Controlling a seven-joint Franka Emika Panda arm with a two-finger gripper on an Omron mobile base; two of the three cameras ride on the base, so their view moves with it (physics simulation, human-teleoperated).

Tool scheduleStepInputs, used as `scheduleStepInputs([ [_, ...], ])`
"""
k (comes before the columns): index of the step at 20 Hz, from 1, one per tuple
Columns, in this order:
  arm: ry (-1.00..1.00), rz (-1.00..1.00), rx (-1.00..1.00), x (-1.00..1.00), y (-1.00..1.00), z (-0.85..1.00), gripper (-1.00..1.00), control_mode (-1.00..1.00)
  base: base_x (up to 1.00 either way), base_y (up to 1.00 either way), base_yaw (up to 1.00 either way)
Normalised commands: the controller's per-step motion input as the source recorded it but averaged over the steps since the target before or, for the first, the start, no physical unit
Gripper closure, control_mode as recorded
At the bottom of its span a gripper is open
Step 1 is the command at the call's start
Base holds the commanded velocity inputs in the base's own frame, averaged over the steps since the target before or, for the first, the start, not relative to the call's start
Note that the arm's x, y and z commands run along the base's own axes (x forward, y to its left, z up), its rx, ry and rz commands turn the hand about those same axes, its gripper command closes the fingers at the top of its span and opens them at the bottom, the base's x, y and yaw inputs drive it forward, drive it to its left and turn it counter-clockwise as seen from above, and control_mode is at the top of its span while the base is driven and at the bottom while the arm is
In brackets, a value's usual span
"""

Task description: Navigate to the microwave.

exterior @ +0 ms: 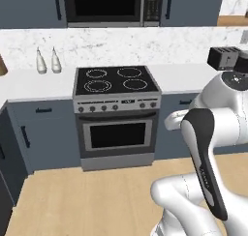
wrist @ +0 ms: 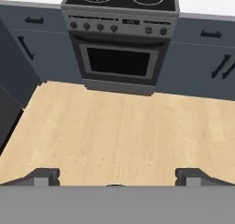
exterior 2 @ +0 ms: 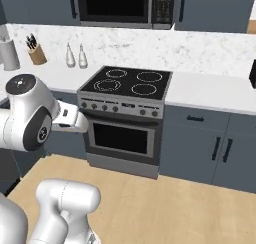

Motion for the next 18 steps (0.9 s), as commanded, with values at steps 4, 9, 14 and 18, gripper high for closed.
scheduleStepInputs([
  [4,0.00,0.00,0.00,0.00,0.00,0.00,-1.00,1.00,1.00,0.95,-0.18],
  [9,0.00,0.00,0.00,0.00,0.00,0.00,-1.00,1.00,1.00,0.79,-0.18],
  [14,0.00,0.00,0.00,0.00,0.00,0.00,-1.00,1.00,1.00,-0.27,-0.11],
  [18,0.00,0.00,0.00,0.00,0.00,0.00,-1.00,1.00,0.96,-0.62,-0.06],
])
